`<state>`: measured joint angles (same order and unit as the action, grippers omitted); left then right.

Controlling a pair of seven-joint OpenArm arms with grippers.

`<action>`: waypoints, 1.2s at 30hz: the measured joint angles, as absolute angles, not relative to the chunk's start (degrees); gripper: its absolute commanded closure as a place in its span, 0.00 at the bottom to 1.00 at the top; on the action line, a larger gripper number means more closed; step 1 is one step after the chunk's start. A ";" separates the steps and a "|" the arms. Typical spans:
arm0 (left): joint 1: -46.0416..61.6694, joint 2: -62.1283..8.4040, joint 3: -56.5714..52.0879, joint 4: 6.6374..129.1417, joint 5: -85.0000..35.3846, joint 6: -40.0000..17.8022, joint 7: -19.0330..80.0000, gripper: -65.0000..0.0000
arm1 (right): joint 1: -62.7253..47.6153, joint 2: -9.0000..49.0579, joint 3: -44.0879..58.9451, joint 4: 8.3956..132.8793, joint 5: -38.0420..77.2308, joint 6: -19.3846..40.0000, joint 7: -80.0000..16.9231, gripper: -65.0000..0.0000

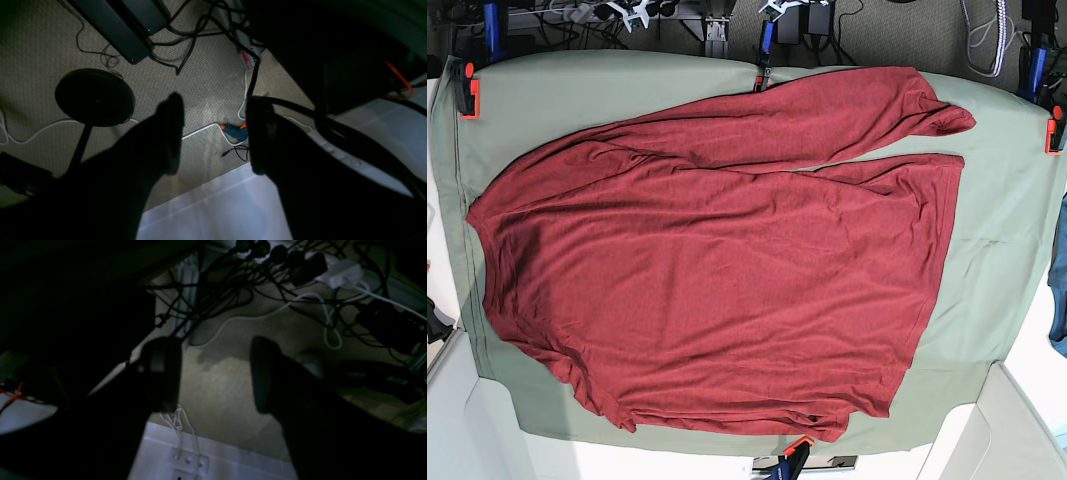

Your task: Fold the T-shirt properly

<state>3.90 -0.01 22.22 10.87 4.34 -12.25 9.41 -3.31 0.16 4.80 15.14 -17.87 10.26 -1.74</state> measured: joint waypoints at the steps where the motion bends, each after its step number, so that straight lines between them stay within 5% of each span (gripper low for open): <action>1: 3.90 0.01 22.22 10.87 4.34 -12.25 9.41 0.49 | -3.31 0.16 4.80 15.14 -17.87 10.26 -1.72 0.49; 4: 3.90 -0.01 22.22 10.87 4.34 -12.25 8.54 0.49 | -3.31 0.16 4.80 15.14 -17.87 10.26 -0.93 0.50; 6: 3.90 -0.01 22.22 10.87 4.34 -12.25 7.66 0.53 | -3.31 0.16 4.80 15.14 -17.87 10.26 -0.01 0.60; 9: 3.79 0.01 22.22 10.92 6.11 -12.45 8.95 0.79 | -3.29 0.16 4.80 15.16 -20.34 10.31 0.01 0.82; 11: 3.81 -0.01 22.22 10.92 7.79 -12.47 9.61 0.86 | -3.31 0.16 4.80 15.16 -21.56 11.64 0.25 0.84; 16: 3.81 -0.01 22.22 10.92 10.07 -12.51 10.15 0.85 | -3.33 0.16 4.80 15.16 -22.33 12.43 2.59 0.84; 21: 3.97 -0.16 22.22 10.98 8.91 -20.25 14.15 0.85 | -3.36 0.27 4.80 15.16 -22.33 12.45 2.98 0.84; 29: 5.69 -0.78 22.22 11.99 6.94 -20.25 12.34 0.85 | -5.08 2.81 4.80 16.45 -22.33 14.20 3.31 0.84; 36: 13.39 -6.15 22.13 22.17 2.79 -28.58 7.49 0.85 | -13.15 5.41 4.75 26.65 -20.45 21.52 4.95 0.84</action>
<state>13.39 -6.15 22.13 22.17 2.79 -28.58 7.49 -13.15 5.41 4.75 26.65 -20.45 21.52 4.95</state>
